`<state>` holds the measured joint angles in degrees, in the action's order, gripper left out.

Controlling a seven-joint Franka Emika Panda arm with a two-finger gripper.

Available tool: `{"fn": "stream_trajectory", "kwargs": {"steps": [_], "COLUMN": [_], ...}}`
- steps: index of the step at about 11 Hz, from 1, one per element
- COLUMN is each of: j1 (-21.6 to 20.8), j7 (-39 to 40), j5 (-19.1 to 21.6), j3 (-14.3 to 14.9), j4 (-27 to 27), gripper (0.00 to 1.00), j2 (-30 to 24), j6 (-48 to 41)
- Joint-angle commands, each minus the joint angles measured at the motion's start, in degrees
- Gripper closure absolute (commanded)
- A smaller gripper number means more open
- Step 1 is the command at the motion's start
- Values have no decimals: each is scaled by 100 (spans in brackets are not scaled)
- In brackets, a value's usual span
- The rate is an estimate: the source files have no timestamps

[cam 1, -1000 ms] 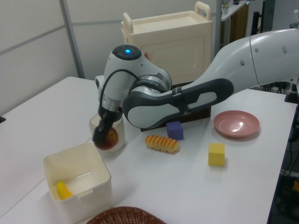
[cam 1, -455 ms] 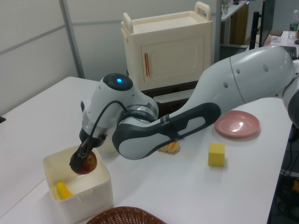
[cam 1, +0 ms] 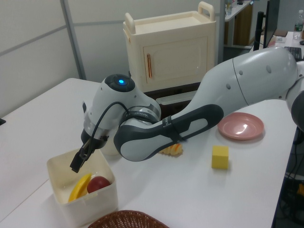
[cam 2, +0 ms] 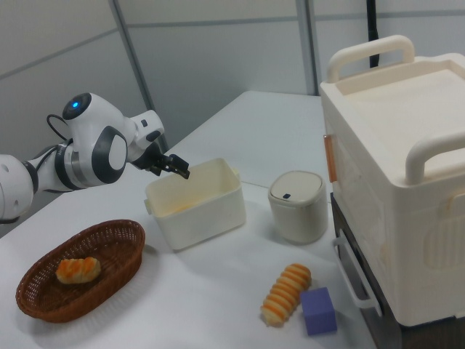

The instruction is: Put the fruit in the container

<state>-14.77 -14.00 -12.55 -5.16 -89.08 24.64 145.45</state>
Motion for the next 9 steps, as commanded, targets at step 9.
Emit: {"fn": "stream_trajectory", "kwargs": {"steps": [9], "j1": [1247], "j7": [430], "j5": [270], "j3": [102], "j4": [-319], "gripper": [0], "j2": [-1873], "j6": [-4796]}}
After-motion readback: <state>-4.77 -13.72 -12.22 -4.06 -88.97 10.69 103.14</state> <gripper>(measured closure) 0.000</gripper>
